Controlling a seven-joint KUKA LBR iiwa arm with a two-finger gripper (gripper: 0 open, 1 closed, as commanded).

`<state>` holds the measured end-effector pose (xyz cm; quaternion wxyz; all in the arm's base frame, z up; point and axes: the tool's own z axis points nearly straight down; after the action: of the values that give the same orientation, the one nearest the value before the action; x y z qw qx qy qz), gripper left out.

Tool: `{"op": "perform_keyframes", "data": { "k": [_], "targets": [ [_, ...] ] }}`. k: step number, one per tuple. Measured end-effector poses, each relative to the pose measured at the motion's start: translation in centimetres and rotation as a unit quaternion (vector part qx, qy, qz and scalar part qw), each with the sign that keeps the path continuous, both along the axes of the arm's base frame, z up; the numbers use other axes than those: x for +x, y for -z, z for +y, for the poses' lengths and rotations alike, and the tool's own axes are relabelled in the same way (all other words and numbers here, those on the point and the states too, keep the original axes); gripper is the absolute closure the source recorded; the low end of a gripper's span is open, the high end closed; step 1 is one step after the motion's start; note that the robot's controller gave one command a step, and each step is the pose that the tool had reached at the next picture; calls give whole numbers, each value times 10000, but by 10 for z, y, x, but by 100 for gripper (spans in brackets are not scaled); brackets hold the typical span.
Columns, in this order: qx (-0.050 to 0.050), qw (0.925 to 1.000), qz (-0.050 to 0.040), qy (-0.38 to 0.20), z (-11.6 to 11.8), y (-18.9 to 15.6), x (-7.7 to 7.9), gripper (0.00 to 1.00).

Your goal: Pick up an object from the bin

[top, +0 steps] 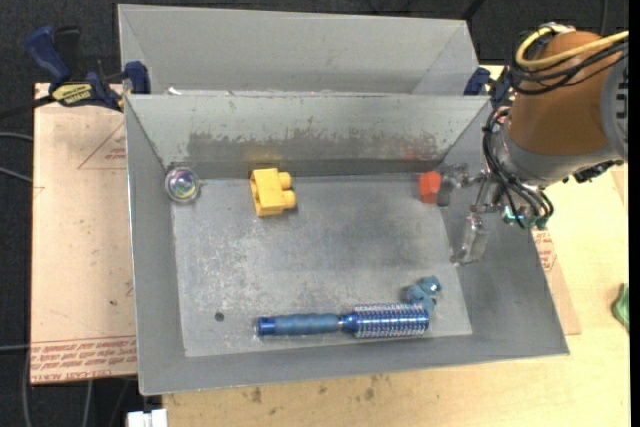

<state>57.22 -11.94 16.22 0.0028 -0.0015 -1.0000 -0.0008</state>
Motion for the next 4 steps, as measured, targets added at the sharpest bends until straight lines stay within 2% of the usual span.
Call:
{"op": "perform_keyframes", "data": {
  "k": [1,2,3,4],
  "targets": [
    [9,9828,-21,-1848,36,94,-67,0],
    [8,9768,-34,-2140,70,61,-85,0],
    [12,9708,-30,-2397,109,63,-83,0],
    [-4,9700,-139,-2428,170,90,-86,0]
  ]
}}
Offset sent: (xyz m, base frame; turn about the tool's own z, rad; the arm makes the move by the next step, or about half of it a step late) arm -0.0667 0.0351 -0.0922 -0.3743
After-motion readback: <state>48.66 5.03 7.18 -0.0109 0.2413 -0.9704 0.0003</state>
